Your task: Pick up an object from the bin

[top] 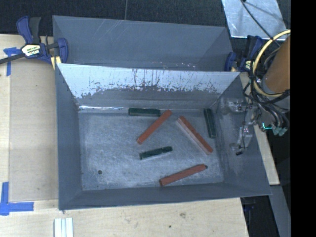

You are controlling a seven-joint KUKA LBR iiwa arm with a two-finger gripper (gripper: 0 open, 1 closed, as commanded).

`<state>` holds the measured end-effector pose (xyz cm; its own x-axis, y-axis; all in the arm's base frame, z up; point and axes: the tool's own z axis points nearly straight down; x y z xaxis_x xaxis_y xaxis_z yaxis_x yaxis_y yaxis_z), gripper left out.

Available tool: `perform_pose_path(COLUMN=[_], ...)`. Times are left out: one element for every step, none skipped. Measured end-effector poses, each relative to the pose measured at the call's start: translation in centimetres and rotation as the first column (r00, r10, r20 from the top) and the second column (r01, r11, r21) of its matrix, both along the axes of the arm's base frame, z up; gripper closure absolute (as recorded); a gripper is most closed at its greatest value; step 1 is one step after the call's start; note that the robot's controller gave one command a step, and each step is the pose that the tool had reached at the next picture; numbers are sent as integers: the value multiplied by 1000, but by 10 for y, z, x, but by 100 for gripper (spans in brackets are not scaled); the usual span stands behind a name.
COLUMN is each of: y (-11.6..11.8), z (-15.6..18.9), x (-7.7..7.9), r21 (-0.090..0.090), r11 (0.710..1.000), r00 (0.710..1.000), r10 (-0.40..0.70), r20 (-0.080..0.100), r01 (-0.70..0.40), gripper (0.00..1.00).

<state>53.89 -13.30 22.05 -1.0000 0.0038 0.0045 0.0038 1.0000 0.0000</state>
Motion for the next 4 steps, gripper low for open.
perform_pose_path(y=[78,97,101,102], z=[-151,-120,-121,-147], x=[-45,-55,-51,-51], r21=[-2,-3,-2,-7], r11=[981,890,985,926], r00=[981,890,985,926], r10=[194,456,174,377], r20=[15,11,13,22], r01=[-194,-456,-174,-377], gripper=[0,0,0,0])
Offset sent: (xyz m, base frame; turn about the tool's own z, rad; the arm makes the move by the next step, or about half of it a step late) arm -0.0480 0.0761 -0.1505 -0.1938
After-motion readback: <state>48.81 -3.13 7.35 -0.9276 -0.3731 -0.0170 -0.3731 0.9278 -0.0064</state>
